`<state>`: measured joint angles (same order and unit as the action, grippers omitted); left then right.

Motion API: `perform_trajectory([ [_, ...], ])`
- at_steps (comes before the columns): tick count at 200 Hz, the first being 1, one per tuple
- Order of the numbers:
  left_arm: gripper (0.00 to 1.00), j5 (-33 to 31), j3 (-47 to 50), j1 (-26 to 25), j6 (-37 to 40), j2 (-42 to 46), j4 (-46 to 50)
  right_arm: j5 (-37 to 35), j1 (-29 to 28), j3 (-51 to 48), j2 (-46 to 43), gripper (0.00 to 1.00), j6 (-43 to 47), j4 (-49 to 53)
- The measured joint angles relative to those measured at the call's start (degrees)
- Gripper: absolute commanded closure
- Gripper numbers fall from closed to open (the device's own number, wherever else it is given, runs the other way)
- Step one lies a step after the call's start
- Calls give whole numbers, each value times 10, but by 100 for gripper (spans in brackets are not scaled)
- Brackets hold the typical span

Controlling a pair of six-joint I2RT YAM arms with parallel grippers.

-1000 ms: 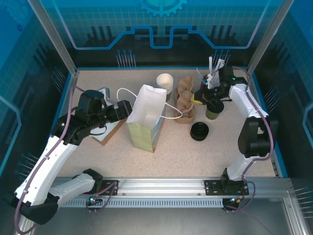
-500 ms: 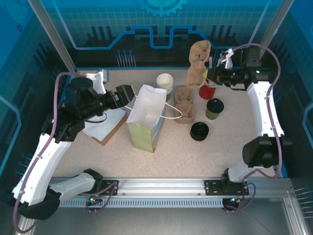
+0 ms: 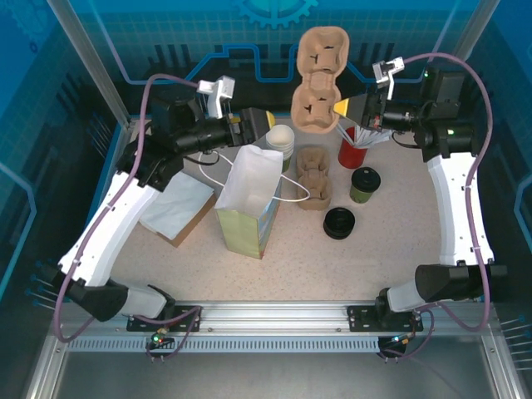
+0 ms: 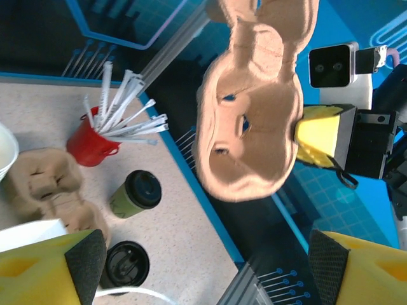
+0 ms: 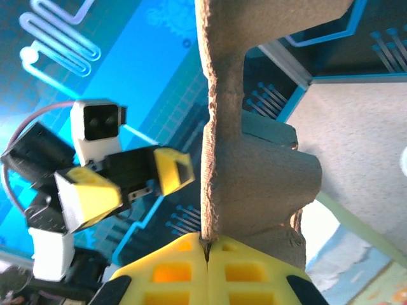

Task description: Pack the takeout coffee

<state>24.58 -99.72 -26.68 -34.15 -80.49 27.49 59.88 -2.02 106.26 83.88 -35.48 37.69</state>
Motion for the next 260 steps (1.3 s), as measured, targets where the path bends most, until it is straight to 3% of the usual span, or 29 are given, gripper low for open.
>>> perform_trajectory([
  [36,16,14,-25,-9,-4,-29,-15,18,-27,2,-1,100,-39,-28],
  [72,25,19,-30,-9,-6,-34,-28,26,-50,11,-1,100,-60,-39],
  [157,63,19,-31,-10,-19,-36,-37,34,-70,26,0,100,-63,-40],
  [208,80,19,-31,-13,-19,-36,-39,31,-70,21,0,100,-50,-26],
  [260,95,19,-31,-14,-13,-23,-37,6,-69,14,0,76,-13,7],
])
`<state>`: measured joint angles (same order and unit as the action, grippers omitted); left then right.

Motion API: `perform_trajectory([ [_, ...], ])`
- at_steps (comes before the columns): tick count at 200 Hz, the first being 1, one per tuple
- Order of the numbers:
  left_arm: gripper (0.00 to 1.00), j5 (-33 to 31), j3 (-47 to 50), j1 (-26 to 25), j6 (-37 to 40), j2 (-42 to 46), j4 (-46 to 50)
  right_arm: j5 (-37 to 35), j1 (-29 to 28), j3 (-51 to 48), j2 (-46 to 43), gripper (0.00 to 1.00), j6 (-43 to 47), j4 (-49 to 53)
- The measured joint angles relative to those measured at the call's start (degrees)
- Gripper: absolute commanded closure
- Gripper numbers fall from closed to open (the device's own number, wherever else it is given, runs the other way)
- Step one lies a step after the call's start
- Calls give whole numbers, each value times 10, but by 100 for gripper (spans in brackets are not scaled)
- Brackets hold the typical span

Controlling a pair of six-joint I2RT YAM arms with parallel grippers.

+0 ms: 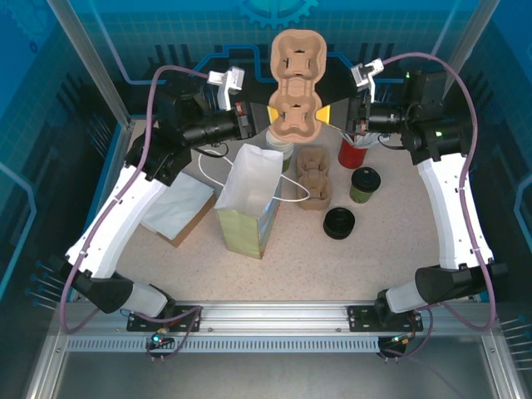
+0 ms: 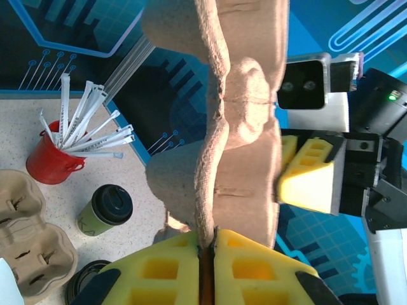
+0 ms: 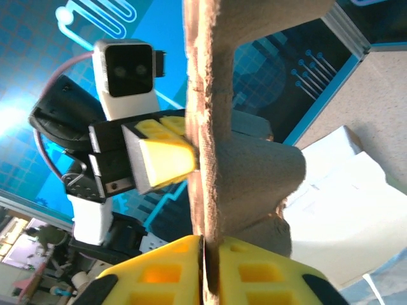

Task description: Pack the takeout coffee

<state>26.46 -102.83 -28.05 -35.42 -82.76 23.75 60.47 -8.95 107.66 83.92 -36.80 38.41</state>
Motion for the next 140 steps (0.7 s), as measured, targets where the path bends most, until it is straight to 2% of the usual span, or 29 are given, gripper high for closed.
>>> perform_trajectory([
  [27,98,-10,0,0,20,12,24,-26,1,2,0,63,52,45],
  [65,100,-47,0,-10,65,23,96,-112,6,10,-15,50,158,129],
  [100,100,-81,9,-32,90,46,152,-180,1,22,-52,31,269,158],
  [120,100,-93,32,-44,90,70,166,-240,-42,34,-73,20,360,167],
  [140,100,-103,56,-56,89,88,170,-301,-108,42,-90,15,449,176],
])
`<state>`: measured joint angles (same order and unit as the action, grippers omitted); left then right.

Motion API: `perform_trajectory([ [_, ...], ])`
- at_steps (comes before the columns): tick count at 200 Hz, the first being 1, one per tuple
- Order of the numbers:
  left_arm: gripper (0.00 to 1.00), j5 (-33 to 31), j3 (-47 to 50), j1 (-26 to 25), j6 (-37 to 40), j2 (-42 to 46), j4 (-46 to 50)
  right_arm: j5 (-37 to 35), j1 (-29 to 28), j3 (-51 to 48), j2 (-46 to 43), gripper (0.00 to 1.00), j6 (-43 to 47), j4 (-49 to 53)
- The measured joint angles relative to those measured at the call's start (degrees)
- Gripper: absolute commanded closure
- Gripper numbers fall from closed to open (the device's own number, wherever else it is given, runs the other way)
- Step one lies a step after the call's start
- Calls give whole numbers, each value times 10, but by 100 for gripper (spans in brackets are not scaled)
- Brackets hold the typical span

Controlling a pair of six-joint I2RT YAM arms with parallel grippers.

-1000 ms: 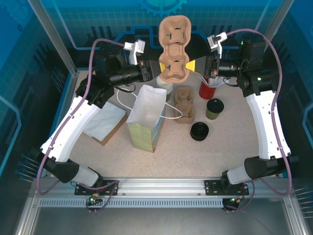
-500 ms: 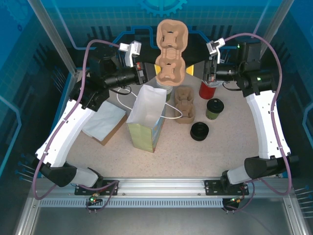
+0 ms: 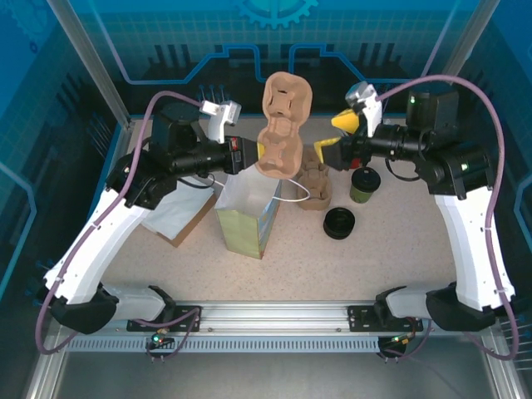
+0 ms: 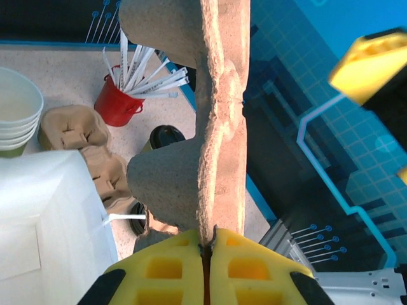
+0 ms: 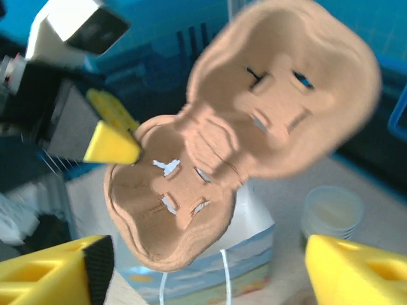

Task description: Pack the takeout coffee

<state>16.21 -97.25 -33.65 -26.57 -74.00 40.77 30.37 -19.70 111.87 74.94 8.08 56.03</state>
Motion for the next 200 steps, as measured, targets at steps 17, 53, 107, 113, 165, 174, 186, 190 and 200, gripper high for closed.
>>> perform_trajectory([
  [17,100,-6,19,-8,-3,7,1,-59,-44,20,-1,14,67,10],
  [53,100,-15,49,-18,-5,11,1,-193,-142,79,30,13,189,42],
  [107,100,-19,53,-24,-5,11,-1,-334,-218,144,127,16,270,107],
  [113,100,-19,53,-24,-5,11,-1,-344,-221,149,137,17,274,113],
  [165,100,-19,53,-25,-5,11,-2,-390,-228,161,182,22,282,143],
  [174,100,-19,53,-25,-5,11,-3,-392,-228,161,184,23,282,143],
  [186,100,-19,53,-25,-5,11,-3,-394,-228,164,188,26,282,144],
  [190,100,-19,53,-25,-5,11,-3,-394,-228,165,189,27,282,144],
  [200,100,-19,53,-25,-5,11,-3,-394,-228,168,193,28,282,145],
])
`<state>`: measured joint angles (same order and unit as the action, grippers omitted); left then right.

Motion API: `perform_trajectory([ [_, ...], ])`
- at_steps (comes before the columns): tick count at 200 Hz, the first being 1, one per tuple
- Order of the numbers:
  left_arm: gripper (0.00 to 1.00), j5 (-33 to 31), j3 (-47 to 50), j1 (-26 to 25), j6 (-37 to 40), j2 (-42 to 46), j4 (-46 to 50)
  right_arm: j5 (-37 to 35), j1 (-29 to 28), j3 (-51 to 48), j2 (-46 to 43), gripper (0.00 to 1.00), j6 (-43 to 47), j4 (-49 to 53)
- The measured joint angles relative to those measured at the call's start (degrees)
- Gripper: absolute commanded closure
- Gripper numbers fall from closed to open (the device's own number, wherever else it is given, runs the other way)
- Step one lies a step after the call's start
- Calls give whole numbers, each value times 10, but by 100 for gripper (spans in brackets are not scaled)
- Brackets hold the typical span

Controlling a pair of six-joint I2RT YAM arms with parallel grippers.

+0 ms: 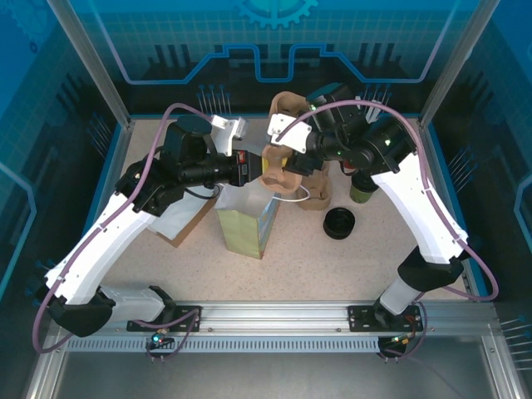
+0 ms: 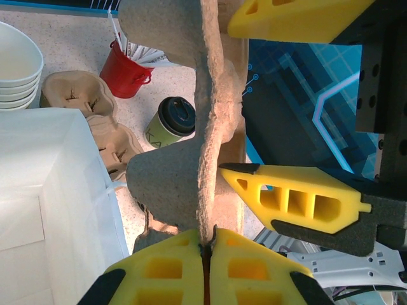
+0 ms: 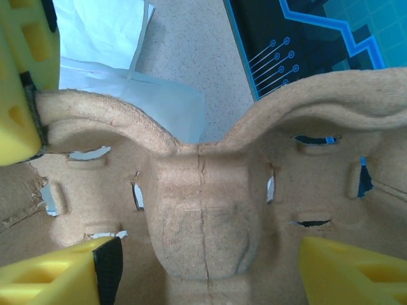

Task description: Pack the takeout coffee

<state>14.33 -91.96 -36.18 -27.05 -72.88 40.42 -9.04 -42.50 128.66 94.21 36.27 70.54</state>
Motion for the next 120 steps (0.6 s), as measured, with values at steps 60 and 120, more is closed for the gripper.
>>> perform_trajectory([
  [60,100,0,0,0,0,0,0,3,0,3,23,37,-2,-1],
  [120,100,0,0,0,0,1,0,12,0,3,26,52,-9,-7],
])
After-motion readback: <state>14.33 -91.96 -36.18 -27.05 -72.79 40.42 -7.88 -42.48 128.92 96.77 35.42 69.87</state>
